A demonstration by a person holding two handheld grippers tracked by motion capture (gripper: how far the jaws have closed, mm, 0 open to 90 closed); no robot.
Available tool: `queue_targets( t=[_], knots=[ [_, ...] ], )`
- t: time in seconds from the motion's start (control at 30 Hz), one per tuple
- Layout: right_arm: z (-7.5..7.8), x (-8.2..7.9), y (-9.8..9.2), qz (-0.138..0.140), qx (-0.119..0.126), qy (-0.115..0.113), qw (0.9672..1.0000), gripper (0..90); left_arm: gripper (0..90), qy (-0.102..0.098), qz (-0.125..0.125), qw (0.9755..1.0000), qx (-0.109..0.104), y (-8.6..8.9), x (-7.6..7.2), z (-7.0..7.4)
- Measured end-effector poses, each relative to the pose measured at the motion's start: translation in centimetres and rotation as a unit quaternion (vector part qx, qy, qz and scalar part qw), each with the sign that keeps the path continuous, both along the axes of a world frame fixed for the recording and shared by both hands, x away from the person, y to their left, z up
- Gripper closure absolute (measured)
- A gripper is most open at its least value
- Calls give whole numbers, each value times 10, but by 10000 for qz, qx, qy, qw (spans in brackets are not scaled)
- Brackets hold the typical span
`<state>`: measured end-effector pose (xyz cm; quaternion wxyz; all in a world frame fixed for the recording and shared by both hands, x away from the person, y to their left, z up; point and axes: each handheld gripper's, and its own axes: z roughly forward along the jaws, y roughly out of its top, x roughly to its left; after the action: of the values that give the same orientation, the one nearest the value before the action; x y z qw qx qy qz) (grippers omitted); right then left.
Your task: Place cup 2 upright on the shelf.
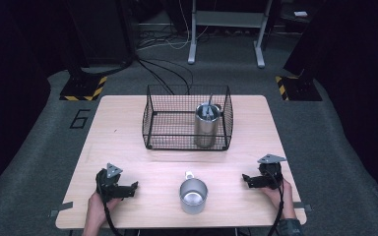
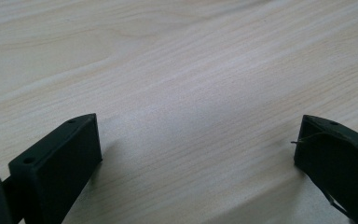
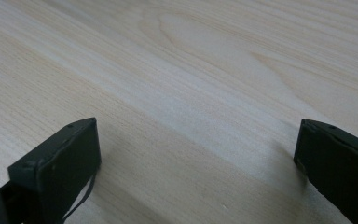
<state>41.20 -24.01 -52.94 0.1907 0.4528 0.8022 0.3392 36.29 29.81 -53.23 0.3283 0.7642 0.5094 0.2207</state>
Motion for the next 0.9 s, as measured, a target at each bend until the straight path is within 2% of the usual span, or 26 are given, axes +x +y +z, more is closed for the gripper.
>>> queue_targets(
  t=[0.3,0.4,0.5,0.63,0.73,0.77,0.9],
  knots=[
    [0,-1,1,-34,13,-32,10000,0,2,117,39,9999,62,2,-1,2],
    [0,-2,1,-40,18,2,10000,0,3,-25,66,9999,-104,2,-5,3],
    [0,-2,0,-16,-14,-21,10000,0,3,-203,-48,9995,-241,0,-11,6],
    [0,-2,0,-14,-14,-21,10000,0,2,-265,-314,9981,-456,-3,-18,11],
    [0,-2,0,-15,-11,-19,10000,0,2,-482,-485,9949,-736,-7,-24,15],
    [0,-2,0,-24,-5,-12,10000,0,2,-475,-594,9938,-814,-10,-26,19],
    [0,-2,0,-13,-11,-22,10000,0,2,-508,-744,9925,-821,-17,-30,25]
  ],
)
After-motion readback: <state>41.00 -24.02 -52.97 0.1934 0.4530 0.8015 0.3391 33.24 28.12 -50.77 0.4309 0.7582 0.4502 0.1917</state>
